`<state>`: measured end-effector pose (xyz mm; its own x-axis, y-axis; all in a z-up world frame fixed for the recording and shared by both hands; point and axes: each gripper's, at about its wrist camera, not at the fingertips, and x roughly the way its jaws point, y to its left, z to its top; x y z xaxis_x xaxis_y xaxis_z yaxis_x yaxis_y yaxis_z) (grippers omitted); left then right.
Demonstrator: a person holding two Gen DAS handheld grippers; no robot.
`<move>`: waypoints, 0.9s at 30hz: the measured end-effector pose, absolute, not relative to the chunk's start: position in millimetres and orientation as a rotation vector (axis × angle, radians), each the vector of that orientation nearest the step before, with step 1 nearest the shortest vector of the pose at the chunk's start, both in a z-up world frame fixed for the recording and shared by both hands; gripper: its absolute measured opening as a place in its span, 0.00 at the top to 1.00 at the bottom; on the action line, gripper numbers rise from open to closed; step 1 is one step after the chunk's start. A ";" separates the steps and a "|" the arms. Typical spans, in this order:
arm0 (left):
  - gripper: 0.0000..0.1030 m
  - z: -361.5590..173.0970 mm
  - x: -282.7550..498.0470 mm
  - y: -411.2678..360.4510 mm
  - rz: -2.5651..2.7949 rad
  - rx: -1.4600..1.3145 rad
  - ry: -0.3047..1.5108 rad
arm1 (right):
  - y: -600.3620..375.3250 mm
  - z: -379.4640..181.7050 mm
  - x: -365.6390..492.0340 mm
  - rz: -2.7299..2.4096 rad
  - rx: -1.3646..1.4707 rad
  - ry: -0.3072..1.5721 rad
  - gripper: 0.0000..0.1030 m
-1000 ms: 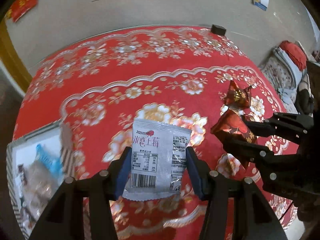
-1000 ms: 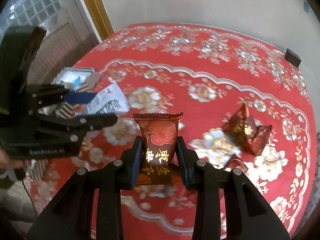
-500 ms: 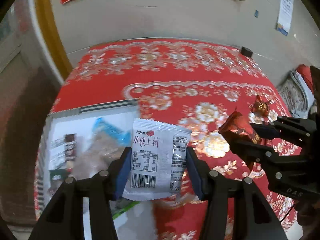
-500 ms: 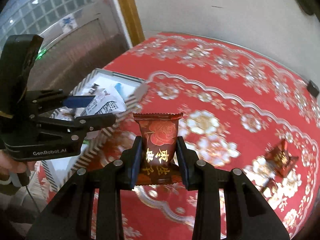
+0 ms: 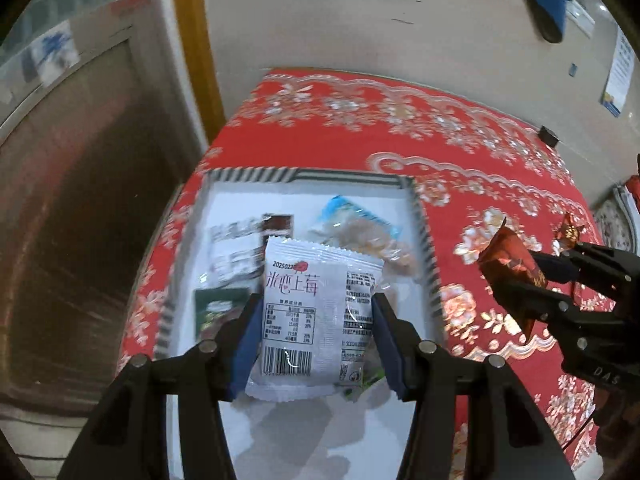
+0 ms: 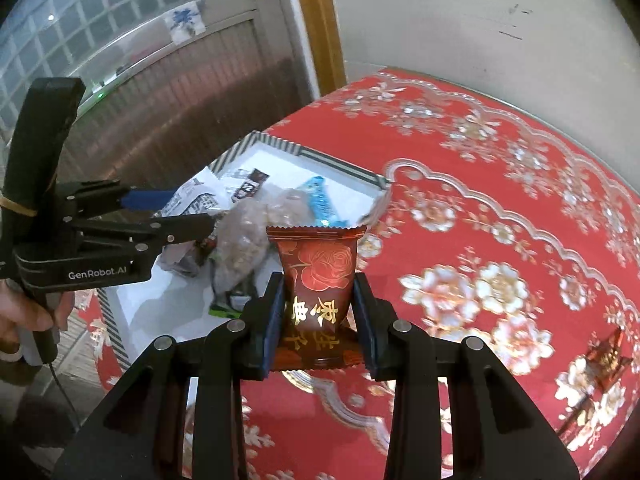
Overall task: Organize snacks
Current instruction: 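Carry the white pack and red candy toward the white tray, then lower both items into the tray and open both tools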
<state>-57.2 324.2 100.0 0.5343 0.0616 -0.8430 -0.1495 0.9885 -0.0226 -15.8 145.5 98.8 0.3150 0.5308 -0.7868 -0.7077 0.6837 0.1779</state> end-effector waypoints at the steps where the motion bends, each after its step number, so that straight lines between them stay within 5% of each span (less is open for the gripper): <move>1: 0.46 98.3 -59.7 328.4 0.131 -0.101 1.003 | 150.6 97.7 -16.1 0.829 -0.218 0.947 0.68; 27: 0.46 64.4 -102.8 356.2 0.152 -0.208 1.057 | 299.7 71.6 2.0 0.999 -0.362 0.982 0.68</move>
<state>-102.8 356.2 64.4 0.4837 0.0236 -0.8749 -0.2230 0.9700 -0.0971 2.0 299.7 71.6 0.1783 0.5362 -0.8250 -0.8342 0.5270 0.1623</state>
